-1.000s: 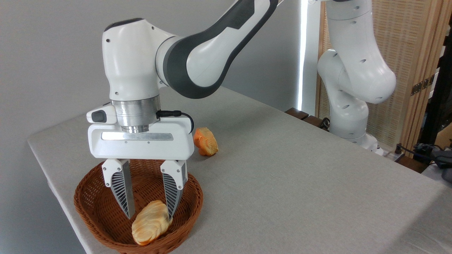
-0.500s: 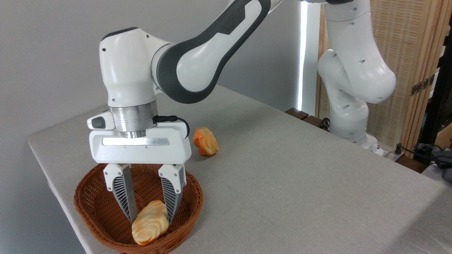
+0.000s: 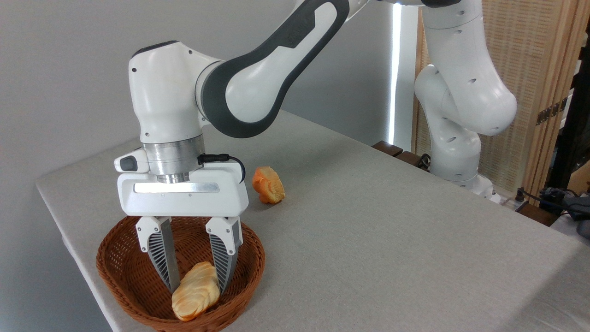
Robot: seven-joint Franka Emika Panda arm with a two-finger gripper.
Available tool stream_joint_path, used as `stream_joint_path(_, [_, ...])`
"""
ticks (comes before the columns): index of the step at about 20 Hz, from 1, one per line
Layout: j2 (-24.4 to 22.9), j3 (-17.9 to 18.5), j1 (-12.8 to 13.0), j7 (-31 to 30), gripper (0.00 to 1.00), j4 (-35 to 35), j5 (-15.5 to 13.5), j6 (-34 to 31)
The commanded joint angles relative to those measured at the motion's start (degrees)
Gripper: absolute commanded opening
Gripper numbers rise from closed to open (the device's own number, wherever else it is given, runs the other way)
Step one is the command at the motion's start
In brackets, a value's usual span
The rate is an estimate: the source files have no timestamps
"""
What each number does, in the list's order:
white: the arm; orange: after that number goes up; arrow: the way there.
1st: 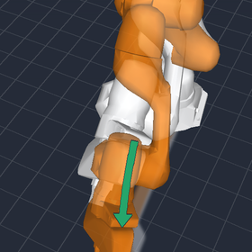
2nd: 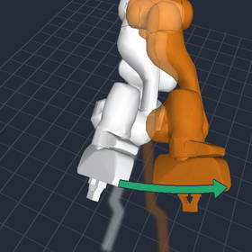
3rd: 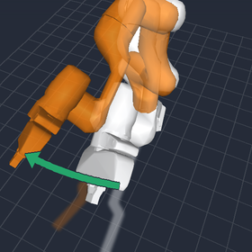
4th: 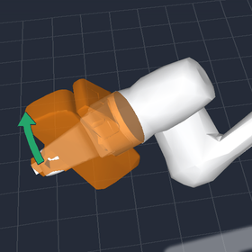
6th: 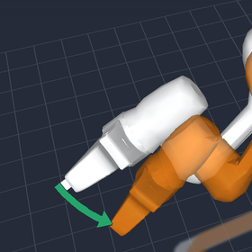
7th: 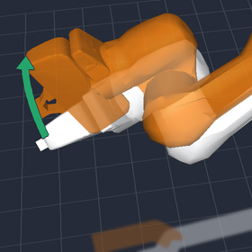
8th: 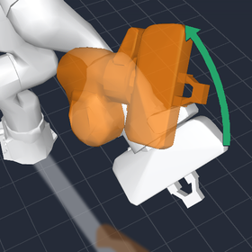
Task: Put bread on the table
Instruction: 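Lower the open gripper into the basket around the pale bread roll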
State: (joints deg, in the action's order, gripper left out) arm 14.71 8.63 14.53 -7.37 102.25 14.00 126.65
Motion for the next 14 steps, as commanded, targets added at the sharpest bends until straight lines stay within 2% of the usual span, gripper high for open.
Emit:
stream_joint_path(1, [-0.12,-0.28,-0.03,-1.33,0.39,0.32,1.47,1.93])
stream_joint_path(14, [-0.29,-0.80,-0.03,-1.24,0.38,0.32,1.56,2.02])
